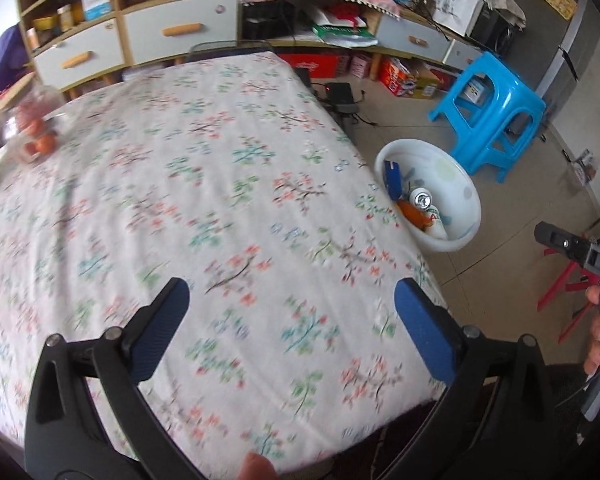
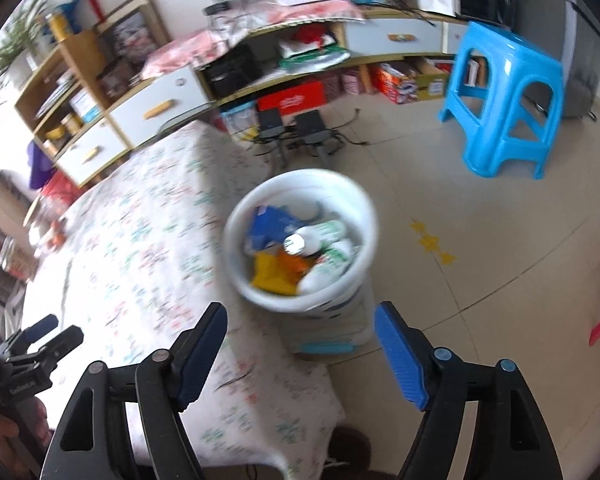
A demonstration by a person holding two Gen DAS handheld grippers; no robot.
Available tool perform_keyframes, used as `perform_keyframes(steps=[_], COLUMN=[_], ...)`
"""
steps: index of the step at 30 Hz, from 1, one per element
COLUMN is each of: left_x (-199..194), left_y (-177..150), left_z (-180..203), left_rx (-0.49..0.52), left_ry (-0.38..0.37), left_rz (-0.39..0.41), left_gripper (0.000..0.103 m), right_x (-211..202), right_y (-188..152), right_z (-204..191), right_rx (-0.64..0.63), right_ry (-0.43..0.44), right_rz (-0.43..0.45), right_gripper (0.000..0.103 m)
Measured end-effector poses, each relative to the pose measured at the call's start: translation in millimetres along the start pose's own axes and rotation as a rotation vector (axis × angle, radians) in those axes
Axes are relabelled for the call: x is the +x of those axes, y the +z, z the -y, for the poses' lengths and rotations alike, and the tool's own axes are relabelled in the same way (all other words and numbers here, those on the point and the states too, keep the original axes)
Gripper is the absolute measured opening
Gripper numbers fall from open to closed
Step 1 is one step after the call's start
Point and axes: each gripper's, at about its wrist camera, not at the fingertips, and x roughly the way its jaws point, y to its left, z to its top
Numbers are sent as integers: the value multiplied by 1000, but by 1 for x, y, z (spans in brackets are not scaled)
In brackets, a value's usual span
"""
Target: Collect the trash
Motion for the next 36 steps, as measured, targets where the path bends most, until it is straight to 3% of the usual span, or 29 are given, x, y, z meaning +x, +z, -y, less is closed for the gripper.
perform_keyframes(steps=[11, 15, 23, 36], left_x=[-42, -48, -50, -51], left_y=[-56, -72, -81, -84], left_z=[-17, -22, -36, -34], left_rx=[-94, -92, -113, -112], left_ry=[19, 71, 135, 121], left_rz=[69, 114, 143, 140], left_gripper=[102, 102, 102, 102], right_x=[-21, -11, 1, 3], right_y=[-65, -86, -89, -87], right_z=[-54, -67, -78, -89], right_rx=[-90, -112, -143, -160], right_ry=[-18, -33, -76, -70], right_rz=[96, 115, 126, 131], right_gripper=[86, 86, 86, 86])
